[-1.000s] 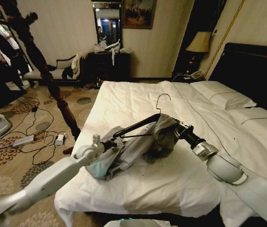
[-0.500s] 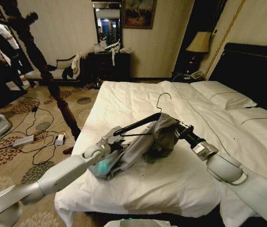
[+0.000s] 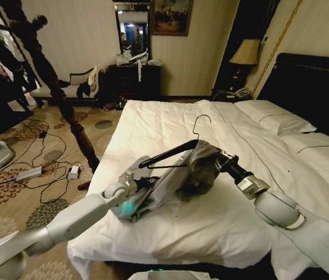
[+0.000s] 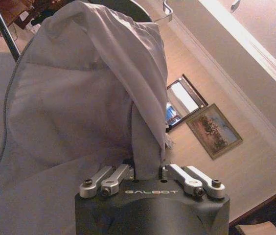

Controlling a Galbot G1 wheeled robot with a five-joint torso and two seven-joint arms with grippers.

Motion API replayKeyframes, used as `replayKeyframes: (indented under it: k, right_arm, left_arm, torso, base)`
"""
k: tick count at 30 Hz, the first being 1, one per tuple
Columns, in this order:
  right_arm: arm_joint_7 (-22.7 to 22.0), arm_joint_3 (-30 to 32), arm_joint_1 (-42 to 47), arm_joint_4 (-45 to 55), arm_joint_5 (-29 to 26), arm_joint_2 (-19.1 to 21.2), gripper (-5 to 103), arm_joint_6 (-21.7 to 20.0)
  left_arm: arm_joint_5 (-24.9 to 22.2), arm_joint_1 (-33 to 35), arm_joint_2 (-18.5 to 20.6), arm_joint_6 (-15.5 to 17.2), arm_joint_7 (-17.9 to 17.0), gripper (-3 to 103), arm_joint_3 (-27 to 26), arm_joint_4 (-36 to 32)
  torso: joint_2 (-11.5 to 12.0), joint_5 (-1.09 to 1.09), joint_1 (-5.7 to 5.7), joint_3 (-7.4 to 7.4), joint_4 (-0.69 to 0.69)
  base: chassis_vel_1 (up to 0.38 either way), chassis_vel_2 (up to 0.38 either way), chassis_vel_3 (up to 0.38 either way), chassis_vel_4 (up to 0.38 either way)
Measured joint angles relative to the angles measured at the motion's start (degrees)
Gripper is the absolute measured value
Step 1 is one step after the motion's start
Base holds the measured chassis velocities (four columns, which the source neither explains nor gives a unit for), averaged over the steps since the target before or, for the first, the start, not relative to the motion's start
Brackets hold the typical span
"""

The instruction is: Pick up the clothes from the bed and hang them on the clothes hanger.

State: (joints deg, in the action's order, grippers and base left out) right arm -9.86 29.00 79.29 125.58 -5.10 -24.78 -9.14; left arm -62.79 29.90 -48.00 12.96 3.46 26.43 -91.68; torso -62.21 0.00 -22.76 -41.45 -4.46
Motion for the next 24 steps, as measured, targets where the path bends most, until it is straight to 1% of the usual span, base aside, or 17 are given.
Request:
replayKeyframes:
  k: [2, 4, 7, 8, 10, 12, 15, 17, 19, 23, 24]
  right_arm:
    - [-0.1, 0.0, -0.1, -0.1, 0.0, -0.1, 18, 0.0]
    - [-0.1, 0.0, -0.1, -0.2, 0.0, -0.2, 18, 0.0]
    - [-0.2, -0.1, -0.4, -0.9, 0.1, -0.5, 18, 0.3]
    - [-0.2, -0.1, -0.4, -0.9, 0.1, -0.5, 18, 0.3]
    - [-0.3, -0.1, -0.4, -1.0, 0.2, -0.8, 18, 0.4]
    - [-0.3, -0.1, -0.2, -0.7, 0.1, -0.9, 18, 0.4]
    - [-0.4, -0.1, 0.2, -0.3, 0.3, -0.8, 18, 0.3]
    - [-0.4, 0.1, 0.5, -0.2, 0.3, -0.7, 18, 0.3]
    - [-0.4, 0.1, 0.6, -0.2, 0.3, -0.7, 18, 0.3]
    - [-0.4, 0.3, 1.0, -0.2, 0.5, -0.4, 18, 0.1]
    - [-0.4, 0.3, 1.0, -0.2, 0.5, -0.4, 18, 0.1]
  left_arm:
    - [-1.3, 0.4, 0.8, 0.0, -0.6, 0, -1.8, -1.6]
    - [-1.7, 0.4, 1.2, 0.1, -0.8, 0, -2.3, -2.1]
    - [-4.9, 0.2, 3.5, 0.6, -1.8, 0, -5.9, -5.3]
    - [-4.9, 0.2, 3.5, 0.6, -1.8, 0, -5.9, -5.3]
    - [-6.6, 0.6, 4.8, 1.3, -2.0, 0, -7.8, -6.6]
    - [-7.0, 2.2, 6.1, 2.6, -2.1, 0, -9.0, -7.6]
    - [-6.1, 4.0, 6.6, 3.3, -2.2, -1, -8.6, -8.1]
    - [-5.3, 4.8, 6.2, 3.5, -1.6, 9, -7.7, -7.8]
    - [-5.3, 4.8, 5.9, 3.5, -1.3, 9, -7.5, -7.4]
    - [-6.4, 1.8, 1.4, 3.5, 0.0, 31, -4.3, -1.7]
    - [-6.4, 1.8, 1.4, 3.5, 0.0, 31, -4.3, -1.7]
  torso:
    - [0.0, -0.01, 0.00, 0.00, -0.01]
    - [0.0, 0.00, 0.00, 0.00, 0.00]
    - [0.0, 0.00, 0.00, 0.00, -0.01]
    - [0.0, 0.00, 0.00, 0.00, -0.01]
    - [0.0, 0.02, 0.00, 0.00, -0.01]
    - [0.0, 0.02, 0.00, 0.00, 0.00]
    - [0.0, -0.01, 0.00, 0.00, 0.02]
    - [0.0, -0.02, 0.00, 0.00, 0.02]
    - [0.0, -0.01, 0.00, 0.00, 0.01]
    - [0.0, 0.00, 0.00, 0.00, -0.01]
    - [0.0, 0.00, 0.00, 0.00, -0.01]
  base:
    - [0.000, 0.000, 0.000, 0.000]
    - [0.000, 0.000, 0.000, 0.000]
    - [0.000, 0.000, 0.000, 0.000]
    - [0.000, 0.000, 0.000, 0.000]
    - [0.000, 0.000, 0.000, 0.000]
    - [0.000, 0.000, 0.000, 0.000]
    - [0.000, 0.000, 0.000, 0.000]
    - [0.000, 0.000, 0.000, 0.000]
    - [0.000, 0.000, 0.000, 0.000]
    - [0.000, 0.000, 0.000, 0.000]
    - [0.000, 0.000, 0.000, 0.000]
